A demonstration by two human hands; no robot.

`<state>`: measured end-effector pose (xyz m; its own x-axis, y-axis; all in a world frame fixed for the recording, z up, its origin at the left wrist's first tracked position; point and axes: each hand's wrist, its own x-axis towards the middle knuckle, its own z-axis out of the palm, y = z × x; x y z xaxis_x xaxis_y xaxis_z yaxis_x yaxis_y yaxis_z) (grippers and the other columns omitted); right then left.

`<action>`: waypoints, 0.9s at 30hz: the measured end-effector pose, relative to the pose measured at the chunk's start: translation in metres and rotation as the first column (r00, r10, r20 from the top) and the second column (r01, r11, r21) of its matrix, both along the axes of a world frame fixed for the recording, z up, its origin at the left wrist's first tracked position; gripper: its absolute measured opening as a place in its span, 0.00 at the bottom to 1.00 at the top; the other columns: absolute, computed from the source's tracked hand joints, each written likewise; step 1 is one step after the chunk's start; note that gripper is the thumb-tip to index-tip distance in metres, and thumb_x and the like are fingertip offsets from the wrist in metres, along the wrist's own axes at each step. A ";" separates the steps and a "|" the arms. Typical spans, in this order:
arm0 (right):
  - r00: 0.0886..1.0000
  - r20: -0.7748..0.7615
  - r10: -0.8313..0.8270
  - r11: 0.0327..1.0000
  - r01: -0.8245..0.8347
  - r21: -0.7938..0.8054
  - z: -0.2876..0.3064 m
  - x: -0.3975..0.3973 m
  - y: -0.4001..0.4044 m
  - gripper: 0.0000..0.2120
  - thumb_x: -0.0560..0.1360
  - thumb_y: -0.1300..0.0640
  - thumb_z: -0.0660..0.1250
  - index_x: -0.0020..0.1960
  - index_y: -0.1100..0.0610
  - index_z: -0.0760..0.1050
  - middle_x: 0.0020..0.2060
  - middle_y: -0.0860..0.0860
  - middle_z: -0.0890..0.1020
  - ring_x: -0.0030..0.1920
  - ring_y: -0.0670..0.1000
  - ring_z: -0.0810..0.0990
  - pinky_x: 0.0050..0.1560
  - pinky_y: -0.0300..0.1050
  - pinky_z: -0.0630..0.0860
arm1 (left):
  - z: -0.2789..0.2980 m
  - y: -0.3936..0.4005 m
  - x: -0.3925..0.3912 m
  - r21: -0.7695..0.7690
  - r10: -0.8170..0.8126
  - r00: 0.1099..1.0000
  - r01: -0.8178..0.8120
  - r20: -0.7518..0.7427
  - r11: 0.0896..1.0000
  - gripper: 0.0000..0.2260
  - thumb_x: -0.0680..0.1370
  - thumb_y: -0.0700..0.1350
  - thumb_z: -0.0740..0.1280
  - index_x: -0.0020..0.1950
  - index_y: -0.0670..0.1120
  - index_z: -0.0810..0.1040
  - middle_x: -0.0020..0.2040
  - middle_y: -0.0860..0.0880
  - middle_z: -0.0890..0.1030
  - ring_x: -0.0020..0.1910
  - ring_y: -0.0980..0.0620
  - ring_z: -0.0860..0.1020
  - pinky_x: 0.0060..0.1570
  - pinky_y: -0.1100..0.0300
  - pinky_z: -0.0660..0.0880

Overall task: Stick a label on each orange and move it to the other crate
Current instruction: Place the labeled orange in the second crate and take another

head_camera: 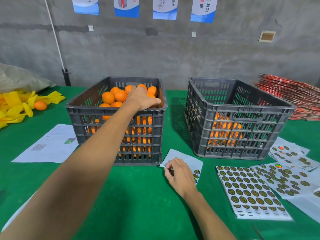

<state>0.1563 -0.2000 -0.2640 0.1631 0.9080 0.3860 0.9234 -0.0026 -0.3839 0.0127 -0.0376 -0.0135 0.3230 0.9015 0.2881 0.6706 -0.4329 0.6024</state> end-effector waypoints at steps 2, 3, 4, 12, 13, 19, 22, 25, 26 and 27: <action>0.999 -0.029 -0.014 1.000 0.014 -0.006 0.001 -0.001 0.000 0.05 0.81 0.51 0.63 0.50 0.51 0.74 0.49 0.46 0.79 0.49 0.48 0.73 0.50 0.44 0.72 | 0.000 -0.001 0.000 -0.002 -0.004 1.000 0.004 -0.008 1.000 0.19 0.69 0.55 0.74 0.33 0.47 0.67 0.41 0.40 0.73 0.60 0.30 0.77 0.55 0.38 0.77; 0.999 -0.046 -0.022 1.000 0.021 -0.012 0.001 -0.001 -0.001 0.04 0.81 0.51 0.64 0.50 0.51 0.74 0.48 0.46 0.79 0.49 0.48 0.73 0.49 0.44 0.72 | 0.000 -0.001 0.000 -0.002 -0.006 1.000 0.006 -0.009 1.000 0.19 0.69 0.55 0.74 0.33 0.47 0.67 0.41 0.37 0.75 0.61 0.30 0.77 0.55 0.39 0.78; 0.997 -0.065 -0.029 0.999 0.028 -0.016 0.002 -0.001 -0.001 0.03 0.80 0.51 0.64 0.49 0.50 0.73 0.48 0.46 0.79 0.49 0.48 0.73 0.49 0.44 0.72 | 0.000 -0.002 0.000 -0.001 -0.005 1.000 0.005 -0.006 1.000 0.19 0.69 0.55 0.74 0.33 0.47 0.67 0.43 0.34 0.77 0.61 0.30 0.77 0.54 0.39 0.78; 0.990 -0.117 -0.072 0.997 0.071 -0.011 0.001 0.001 -0.002 0.03 0.80 0.51 0.64 0.48 0.49 0.74 0.46 0.45 0.80 0.47 0.49 0.75 0.45 0.46 0.73 | -0.001 -0.001 0.000 0.014 -0.005 1.000 0.006 -0.010 1.000 0.19 0.68 0.55 0.74 0.33 0.47 0.66 0.35 0.47 0.69 0.60 0.31 0.77 0.53 0.39 0.78; 0.995 -0.079 -0.068 0.998 0.069 0.011 0.001 0.002 -0.002 0.05 0.80 0.51 0.64 0.51 0.50 0.78 0.46 0.46 0.80 0.47 0.50 0.75 0.45 0.46 0.73 | -0.001 -0.001 0.000 0.015 -0.008 1.000 0.008 -0.009 1.000 0.19 0.68 0.55 0.74 0.33 0.47 0.66 0.35 0.46 0.69 0.60 0.31 0.77 0.53 0.39 0.78; 0.995 0.093 -0.038 0.996 0.031 0.079 0.002 0.002 0.000 0.10 0.82 0.49 0.66 0.54 0.51 0.84 0.43 0.46 0.75 0.44 0.50 0.72 0.46 0.44 0.67 | -0.001 -0.002 0.000 0.003 0.005 1.000 -0.005 0.014 1.000 0.18 0.68 0.55 0.74 0.33 0.48 0.68 0.45 0.34 0.78 0.61 0.30 0.77 0.56 0.38 0.78; 0.996 0.081 -0.035 0.999 0.033 0.034 0.002 0.001 0.002 0.11 0.83 0.46 0.63 0.53 0.51 0.81 0.43 0.44 0.71 0.44 0.48 0.69 0.46 0.41 0.64 | -0.001 -0.003 0.000 0.006 0.011 1.000 -0.011 0.019 1.000 0.18 0.68 0.55 0.74 0.33 0.49 0.66 0.56 0.30 0.80 0.61 0.29 0.76 0.56 0.38 0.77; 0.999 0.043 -0.007 1.000 0.007 0.001 0.002 0.002 0.002 0.13 0.83 0.44 0.62 0.52 0.52 0.78 0.44 0.45 0.70 0.43 0.48 0.71 0.45 0.40 0.64 | -0.001 -0.002 0.000 0.012 0.004 1.000 -0.005 0.019 1.000 0.18 0.68 0.55 0.74 0.33 0.48 0.66 0.47 0.32 0.79 0.61 0.30 0.77 0.55 0.38 0.78; 0.999 0.046 0.008 1.000 -0.008 -0.002 0.003 0.003 0.002 0.13 0.83 0.44 0.62 0.51 0.52 0.77 0.44 0.45 0.71 0.43 0.48 0.72 0.45 0.40 0.65 | -0.001 -0.002 -0.001 0.012 -0.001 1.000 0.001 0.013 1.000 0.18 0.68 0.55 0.74 0.33 0.48 0.67 0.41 0.38 0.76 0.61 0.30 0.77 0.55 0.39 0.78; 0.998 0.061 0.023 1.000 -0.023 -0.003 0.004 0.004 0.002 0.13 0.83 0.43 0.61 0.50 0.52 0.76 0.44 0.46 0.71 0.43 0.48 0.72 0.44 0.41 0.65 | -0.001 -0.002 -0.001 0.013 -0.006 1.000 0.006 0.004 1.000 0.19 0.68 0.55 0.74 0.34 0.48 0.67 0.37 0.43 0.73 0.60 0.31 0.77 0.54 0.39 0.78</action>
